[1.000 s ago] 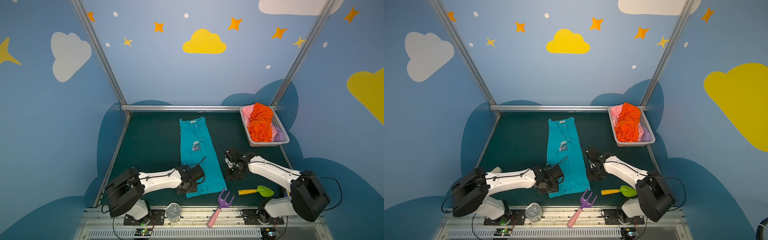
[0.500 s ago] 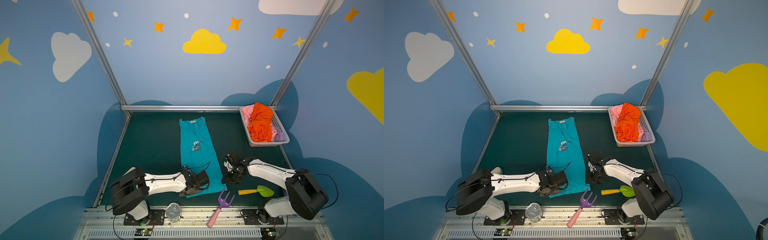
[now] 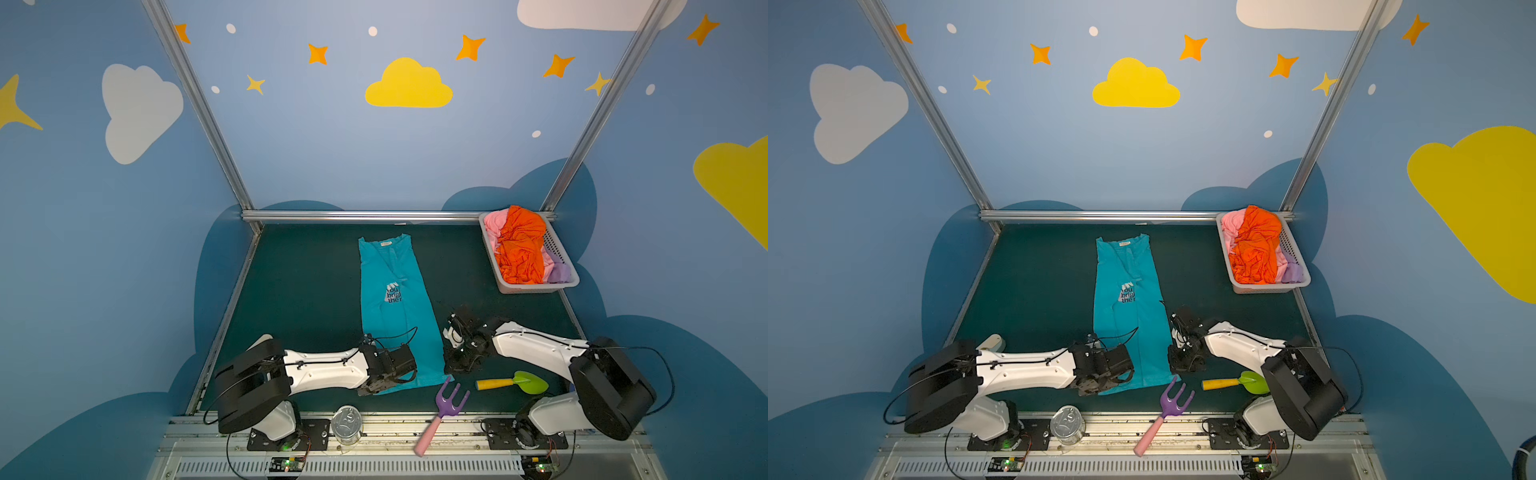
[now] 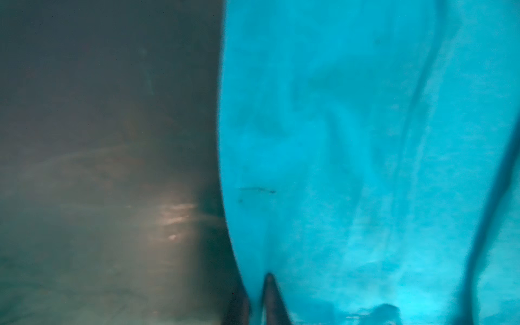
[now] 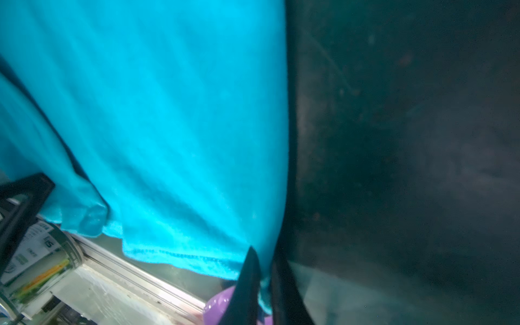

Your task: Fold and stack the t-shirts

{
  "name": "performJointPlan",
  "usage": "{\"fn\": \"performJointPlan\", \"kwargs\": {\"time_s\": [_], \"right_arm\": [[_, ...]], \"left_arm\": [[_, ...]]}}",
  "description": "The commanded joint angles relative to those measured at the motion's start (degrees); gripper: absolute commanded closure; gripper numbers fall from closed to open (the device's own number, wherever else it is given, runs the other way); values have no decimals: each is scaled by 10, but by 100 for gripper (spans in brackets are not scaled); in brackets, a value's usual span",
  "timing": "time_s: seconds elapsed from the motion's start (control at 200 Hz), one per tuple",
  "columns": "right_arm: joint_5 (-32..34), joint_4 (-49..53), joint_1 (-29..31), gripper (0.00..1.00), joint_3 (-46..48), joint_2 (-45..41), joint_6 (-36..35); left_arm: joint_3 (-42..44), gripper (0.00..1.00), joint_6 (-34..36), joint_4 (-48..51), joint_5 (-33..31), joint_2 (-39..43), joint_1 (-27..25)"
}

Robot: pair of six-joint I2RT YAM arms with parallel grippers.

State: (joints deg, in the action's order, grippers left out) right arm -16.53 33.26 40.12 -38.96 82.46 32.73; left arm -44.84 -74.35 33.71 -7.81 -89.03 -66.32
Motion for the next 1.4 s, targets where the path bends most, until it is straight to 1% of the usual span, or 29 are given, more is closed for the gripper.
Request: {"fn": "performJointPlan", "kwargs": {"time_s": [0.0,0.08,0.18,0.27,0.365,0.476,0.501,0.511,0.531,0.606,0.871,1.006,1.187,1.267,1.397], "right_arm": [[13,46,3,96,-24,18,-11],[21,63,-1,97,-54,18,-20],[29,87,-11,97,-104,23,-32],[36,108,-24,95,-157,36,-43],[35,125,-46,94,-220,72,-56],[13,127,-77,94,-287,131,-66],[8,127,-83,95,-303,146,-67],[6,127,-86,95,-310,153,-68],[0,129,-91,95,-323,165,-70],[-12,132,-108,95,-374,207,-73],[-46,163,-159,95,-564,362,-82],[-71,175,-175,94,-661,440,-77],[-111,188,-183,90,-777,523,-69],[-119,191,-184,87,-817,550,-69],[-135,195,-185,86,-858,578,-68]], "left_arm": [[25,94,3,-80,135,-65,1],[12,95,21,-63,133,-57,23],[3,95,56,-54,147,-41,74],[-15,95,100,-44,160,-26,139],[-61,95,154,-39,178,-30,201],[-140,94,204,-33,195,-66,251],[-159,94,213,-33,196,-77,261],[-166,94,217,-32,209,-81,265],[-180,95,222,-30,215,-90,272],[-226,95,243,-19,222,-121,301],[-314,95,281,-23,293,-203,417],[-371,95,291,-22,319,-253,455],[-441,95,296,-15,333,-325,479],[-452,95,297,-11,334,-342,490],[-438,95,294,-23,344,-341,508]]}}
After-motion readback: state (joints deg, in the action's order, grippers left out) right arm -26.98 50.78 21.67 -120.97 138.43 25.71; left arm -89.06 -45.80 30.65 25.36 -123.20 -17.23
